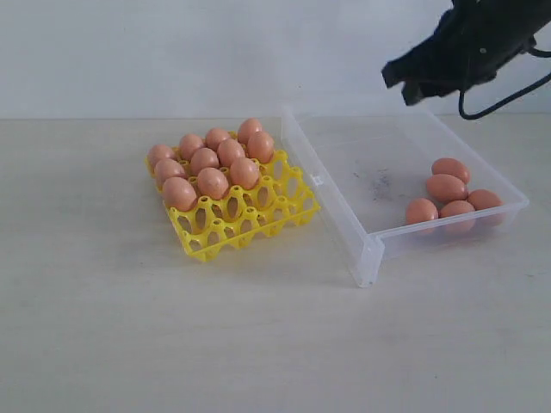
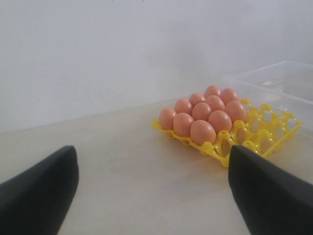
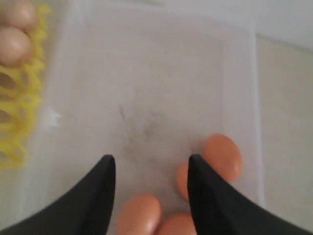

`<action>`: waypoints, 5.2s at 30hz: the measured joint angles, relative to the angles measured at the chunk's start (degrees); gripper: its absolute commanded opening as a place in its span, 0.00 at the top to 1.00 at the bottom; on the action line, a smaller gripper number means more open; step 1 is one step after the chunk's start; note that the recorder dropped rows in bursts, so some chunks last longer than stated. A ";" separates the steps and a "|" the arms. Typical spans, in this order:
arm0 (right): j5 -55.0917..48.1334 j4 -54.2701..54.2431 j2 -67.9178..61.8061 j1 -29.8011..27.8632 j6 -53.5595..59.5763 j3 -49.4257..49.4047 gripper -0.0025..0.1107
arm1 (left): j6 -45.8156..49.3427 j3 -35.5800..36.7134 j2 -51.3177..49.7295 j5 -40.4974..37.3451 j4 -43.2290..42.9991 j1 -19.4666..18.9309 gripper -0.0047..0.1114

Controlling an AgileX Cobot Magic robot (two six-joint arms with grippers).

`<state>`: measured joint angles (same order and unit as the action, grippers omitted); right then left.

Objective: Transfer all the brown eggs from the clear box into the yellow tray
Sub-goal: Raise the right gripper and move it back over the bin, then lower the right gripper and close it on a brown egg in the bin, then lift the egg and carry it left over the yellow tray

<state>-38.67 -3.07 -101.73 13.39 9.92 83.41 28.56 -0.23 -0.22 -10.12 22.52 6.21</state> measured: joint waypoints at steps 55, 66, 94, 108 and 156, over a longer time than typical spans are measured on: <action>-22.04 3.45 -7.39 -3.35 15.18 7.86 0.14 | 0.00 0.00 0.00 0.00 0.00 0.00 0.29; -19.25 0.28 -7.39 -3.12 24.82 6.61 0.49 | 0.00 0.00 0.00 0.00 0.00 0.00 0.29; -7.40 12.15 -21.72 -3.00 29.02 6.29 0.40 | 0.00 0.00 0.00 0.00 0.00 0.00 0.29; -2.32 13.80 -24.14 -4.63 24.35 6.29 0.98 | 0.00 0.00 0.00 0.00 0.00 0.00 0.29; -23.45 -96.59 -40.92 -1.96 111.48 14.12 0.98 | 0.00 0.00 0.00 0.00 0.00 0.00 0.29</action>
<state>-62.12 -99.66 -142.65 11.43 121.40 97.53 28.56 -0.23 -0.22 -10.12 22.52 6.21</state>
